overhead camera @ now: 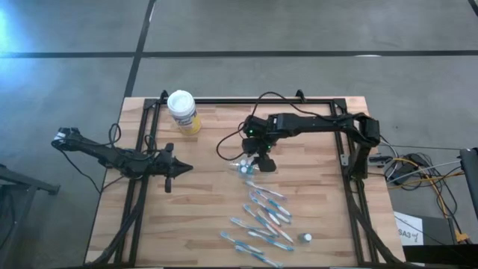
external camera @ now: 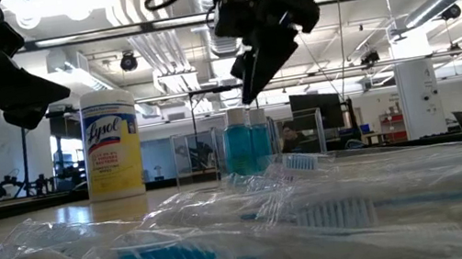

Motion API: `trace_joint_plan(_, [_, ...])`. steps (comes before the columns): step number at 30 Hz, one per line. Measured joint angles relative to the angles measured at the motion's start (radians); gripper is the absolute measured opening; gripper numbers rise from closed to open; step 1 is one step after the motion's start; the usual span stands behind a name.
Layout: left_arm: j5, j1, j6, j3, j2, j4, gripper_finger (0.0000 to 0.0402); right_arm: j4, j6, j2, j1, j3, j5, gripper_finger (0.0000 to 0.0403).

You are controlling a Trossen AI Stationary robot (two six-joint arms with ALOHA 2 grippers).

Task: Pick & Place toothbrushing station
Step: Put the blue mouthwash bottle into the middle compartment of the transparent organizer

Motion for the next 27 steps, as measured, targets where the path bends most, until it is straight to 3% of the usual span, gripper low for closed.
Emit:
trace_joint_plan(10, [0.001, 0.000, 0.001, 0.000, 0.000, -0.004, 0.0016, -0.015, 0.143, -0.259, 0.015, -0.011, 0.071, 0.0173])
trace_joint_plan(13, [0.003, 0.000, 0.001, 0.000, 0.000, -0.004, 0.0016, -0.015, 0.216, -0.385, 0.070, -0.042, 0.180, 0.0172])
trace_joint_plan(17, [0.006, 0.000, 0.001, 0.000, 0.000, -0.005, 0.0016, -0.032, 0.355, -0.569, 0.215, -0.117, 0.402, 0.0161])
trace_joint_plan(20, [0.007, 0.000, 0.001, 0.000, 0.000, -0.005, 0.0016, -0.074, 0.513, -0.678, 0.361, -0.185, 0.496, 0.0149])
trace_joint_plan(27, [0.010, 0.000, 0.000, 0.000, 0.000, -0.005, 0.0016, -0.172, 1.030, -0.764, 0.752, -0.332, 0.779, 0.0121])
